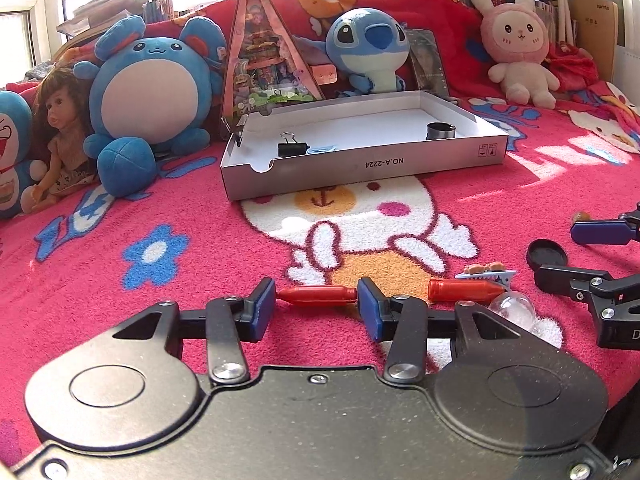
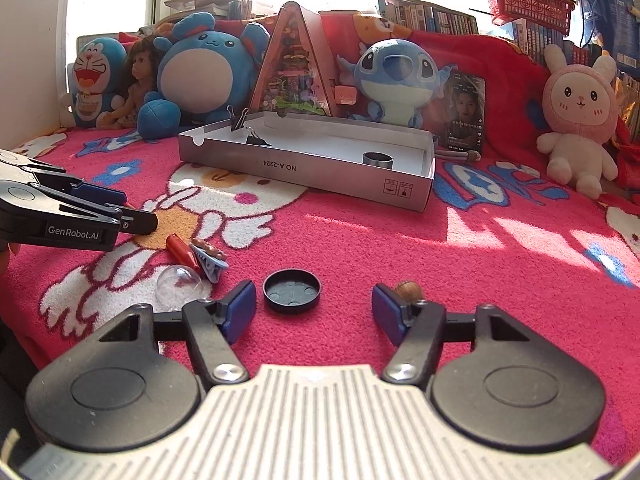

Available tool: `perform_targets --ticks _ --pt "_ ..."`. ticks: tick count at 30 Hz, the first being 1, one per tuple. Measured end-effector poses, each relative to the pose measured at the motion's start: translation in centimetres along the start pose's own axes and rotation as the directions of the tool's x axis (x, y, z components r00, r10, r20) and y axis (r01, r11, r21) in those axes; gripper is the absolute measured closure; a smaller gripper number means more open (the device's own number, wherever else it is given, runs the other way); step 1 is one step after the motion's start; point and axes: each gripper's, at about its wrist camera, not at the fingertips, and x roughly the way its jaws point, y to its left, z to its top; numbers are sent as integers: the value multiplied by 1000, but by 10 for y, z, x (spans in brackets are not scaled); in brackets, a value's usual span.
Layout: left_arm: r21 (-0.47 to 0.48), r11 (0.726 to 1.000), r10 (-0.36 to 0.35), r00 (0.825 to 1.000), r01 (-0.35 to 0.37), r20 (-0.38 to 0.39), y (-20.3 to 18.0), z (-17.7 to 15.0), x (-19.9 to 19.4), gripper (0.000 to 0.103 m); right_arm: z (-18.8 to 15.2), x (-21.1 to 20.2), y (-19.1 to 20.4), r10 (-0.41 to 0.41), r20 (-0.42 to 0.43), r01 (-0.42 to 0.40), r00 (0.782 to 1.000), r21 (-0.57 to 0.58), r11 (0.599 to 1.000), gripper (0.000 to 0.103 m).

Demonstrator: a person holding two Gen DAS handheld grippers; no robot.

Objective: Organize rigid objects
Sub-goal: 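Grasp the red stick with the left tool while the right tool grasps a black lid, then carry the red stick and black lid over the white box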

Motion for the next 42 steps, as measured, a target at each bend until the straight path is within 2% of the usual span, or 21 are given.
perform_targets --ticks 4,8,16,20,33,42 --pt "-5 1000 3 1000 -3 6 -1 -1 2 60 -1 1 -1 -13 7 12 1000 20 1000 32" --pt "-25 1000 15 1000 -14 14 -2 -3 2 60 -3 1 0 -25 18 23 1000 57 998 46" --pt "-65 997 51 999 -50 14 -7 -3 0 61 -5 1 7 -43 32 41 999 75 996 56" --pt "-84 995 54 998 -53 12 -8 -2 0 61 -4 2 9 -49 33 46 998 92 995 66" --pt "-129 991 38 999 -33 36 -4 23 3 61 12 9 3 -49 29 44 998 152 987 66" --pt "-141 990 7 999 0 49 6 49 9 61 43 18 -9 -52 30 45 998 200 979 66"
